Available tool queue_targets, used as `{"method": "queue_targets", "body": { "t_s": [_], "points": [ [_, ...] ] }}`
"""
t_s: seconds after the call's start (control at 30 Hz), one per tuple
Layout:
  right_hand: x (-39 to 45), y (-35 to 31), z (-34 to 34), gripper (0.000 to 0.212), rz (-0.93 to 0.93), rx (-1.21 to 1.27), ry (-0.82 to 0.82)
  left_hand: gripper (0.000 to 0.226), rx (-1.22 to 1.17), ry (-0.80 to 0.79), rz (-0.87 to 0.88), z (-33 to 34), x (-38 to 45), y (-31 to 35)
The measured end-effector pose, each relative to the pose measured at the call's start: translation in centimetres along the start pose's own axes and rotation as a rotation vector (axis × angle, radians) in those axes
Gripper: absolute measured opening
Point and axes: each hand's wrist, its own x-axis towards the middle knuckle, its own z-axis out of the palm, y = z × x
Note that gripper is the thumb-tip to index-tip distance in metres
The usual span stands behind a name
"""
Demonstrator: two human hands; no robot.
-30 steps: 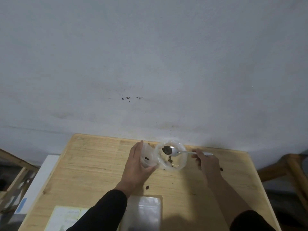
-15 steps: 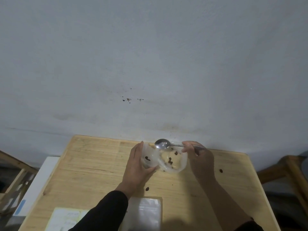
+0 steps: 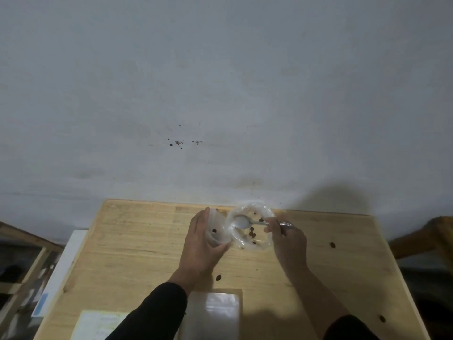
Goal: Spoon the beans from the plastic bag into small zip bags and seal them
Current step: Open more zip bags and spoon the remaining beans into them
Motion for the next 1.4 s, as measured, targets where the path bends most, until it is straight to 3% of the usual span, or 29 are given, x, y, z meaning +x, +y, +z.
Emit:
{"method": "queue_targets", "body": {
  "t_s": [0.13,0.4,0.7,0.83,1.4],
  "points": [
    [0.2,0.7,0.5,0.029,0.061,0.061,-0.044,0.098,0.007,-0.006,0.008,0.1,0.1,0.0],
    [0.7,1.4,-0.4,0.017,0.375,0.406,-0.159,0.096,-0.005,0.001,0.012,-0.1,0.0,0.0],
    [2.7,2.2,-3.3,0.035,0.186,0.176,0.08,0.1,-0.033,-0.001,-0.002,0.2,-0.3,0.4],
    [2.5,2.6,-3.7,0.029,0.064,0.057,0.059,0.102,-0.028,0.008,0.01,0.7,-0.4,0.6],
    [1.8,3.8,-3.9,0.031,0.27,0.182,-0.05,0.104,-0.017,0.001,-0.014,1.4,-0.1,0.3]
  ]
}}
